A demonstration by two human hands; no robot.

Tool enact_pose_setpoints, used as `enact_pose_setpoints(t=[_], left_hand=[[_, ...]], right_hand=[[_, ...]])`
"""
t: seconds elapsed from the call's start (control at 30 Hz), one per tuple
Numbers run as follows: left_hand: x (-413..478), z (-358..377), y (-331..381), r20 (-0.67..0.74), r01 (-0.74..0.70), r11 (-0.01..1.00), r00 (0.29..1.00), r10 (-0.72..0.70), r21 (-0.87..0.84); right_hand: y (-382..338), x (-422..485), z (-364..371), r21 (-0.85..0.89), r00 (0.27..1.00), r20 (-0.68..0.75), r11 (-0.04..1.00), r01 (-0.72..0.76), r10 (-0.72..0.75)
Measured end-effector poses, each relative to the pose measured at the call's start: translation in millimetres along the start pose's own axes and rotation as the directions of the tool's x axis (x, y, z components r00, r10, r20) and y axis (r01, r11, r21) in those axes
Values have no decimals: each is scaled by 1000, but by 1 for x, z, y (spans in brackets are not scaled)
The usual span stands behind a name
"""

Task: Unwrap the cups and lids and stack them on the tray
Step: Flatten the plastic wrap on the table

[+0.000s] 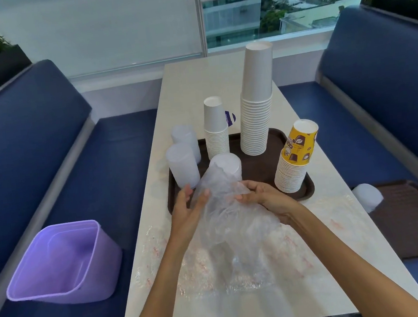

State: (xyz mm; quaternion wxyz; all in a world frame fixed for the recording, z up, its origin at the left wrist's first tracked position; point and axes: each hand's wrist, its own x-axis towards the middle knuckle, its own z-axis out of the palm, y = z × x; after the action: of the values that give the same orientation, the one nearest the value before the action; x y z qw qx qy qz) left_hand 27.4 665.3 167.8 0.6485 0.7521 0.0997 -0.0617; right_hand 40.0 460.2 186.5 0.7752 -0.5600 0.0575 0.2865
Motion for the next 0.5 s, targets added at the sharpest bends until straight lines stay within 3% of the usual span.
enact_pose_setpoints(t=[0.07, 0.13, 0.23, 0.3, 0.4, 0.5], left_hand=[[2, -3, 6, 137, 20, 999, 990, -14, -43], [1, -1, 11, 190, 16, 996, 982, 2, -91], [1, 1, 10, 51, 18, 994, 999, -12, -111], [-1, -1, 11, -24, 42, 975, 999, -49, -219], [-5, -5, 17, -72, 44, 931, 995, -75, -364], [-10, -5, 19, -112, 28, 924, 991, -76, -381]], right_hand=[[-2, 0, 9, -40, 998, 60, 999, 2, 0], [-3, 0, 15, -90, 997, 77, 996, 9, -2], [-8, -3, 17, -126, 999, 37, 992, 20, -16], [-11, -6, 12, -80, 999, -29, 997, 13, -16], [-2, -10, 4, -9, 996, -77, 999, -34, 34], [13, -11, 5, 69, 996, -86, 997, -31, 37]])
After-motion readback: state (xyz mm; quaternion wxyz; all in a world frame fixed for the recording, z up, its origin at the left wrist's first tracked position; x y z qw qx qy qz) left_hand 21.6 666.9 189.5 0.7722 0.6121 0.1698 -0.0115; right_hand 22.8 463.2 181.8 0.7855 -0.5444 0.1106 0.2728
